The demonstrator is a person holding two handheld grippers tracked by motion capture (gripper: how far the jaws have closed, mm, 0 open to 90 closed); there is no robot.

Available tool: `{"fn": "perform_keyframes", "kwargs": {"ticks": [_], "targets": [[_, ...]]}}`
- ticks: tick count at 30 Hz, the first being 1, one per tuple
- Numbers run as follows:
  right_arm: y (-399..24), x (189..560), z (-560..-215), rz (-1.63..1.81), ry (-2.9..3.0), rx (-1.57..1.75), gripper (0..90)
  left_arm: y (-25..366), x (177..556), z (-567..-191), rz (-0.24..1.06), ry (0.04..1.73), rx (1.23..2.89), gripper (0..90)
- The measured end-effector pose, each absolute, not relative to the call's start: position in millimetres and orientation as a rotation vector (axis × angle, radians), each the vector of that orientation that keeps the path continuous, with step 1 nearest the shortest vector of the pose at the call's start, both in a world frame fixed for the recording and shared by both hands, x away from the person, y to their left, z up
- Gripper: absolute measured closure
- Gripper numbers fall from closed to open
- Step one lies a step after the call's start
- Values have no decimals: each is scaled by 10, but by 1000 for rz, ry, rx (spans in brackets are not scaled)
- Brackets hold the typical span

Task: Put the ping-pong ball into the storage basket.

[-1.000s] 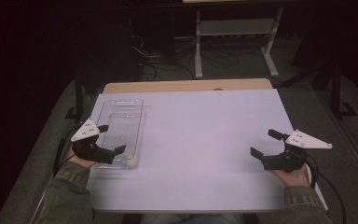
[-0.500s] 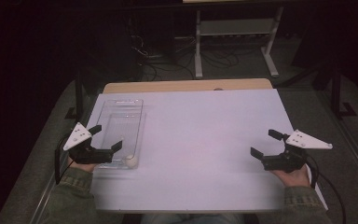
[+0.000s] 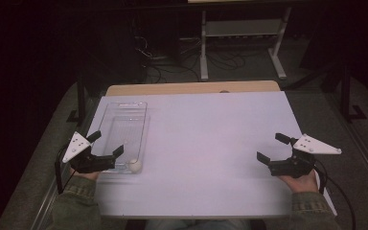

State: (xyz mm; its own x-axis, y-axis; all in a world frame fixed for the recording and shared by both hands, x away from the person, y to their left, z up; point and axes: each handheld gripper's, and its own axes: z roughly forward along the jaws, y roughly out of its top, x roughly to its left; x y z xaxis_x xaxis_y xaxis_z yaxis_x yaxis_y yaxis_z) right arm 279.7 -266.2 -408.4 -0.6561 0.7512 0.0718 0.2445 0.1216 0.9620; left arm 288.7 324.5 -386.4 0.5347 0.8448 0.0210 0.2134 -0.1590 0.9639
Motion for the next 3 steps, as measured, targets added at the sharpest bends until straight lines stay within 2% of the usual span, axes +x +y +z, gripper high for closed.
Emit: {"fn": "perform_keyframes", "kwargs": {"ticks": [3], "targets": [[-2661,2795,-4084,1551,1971,953,0,3249,2887,-3864,715,902,1668,0]]}}
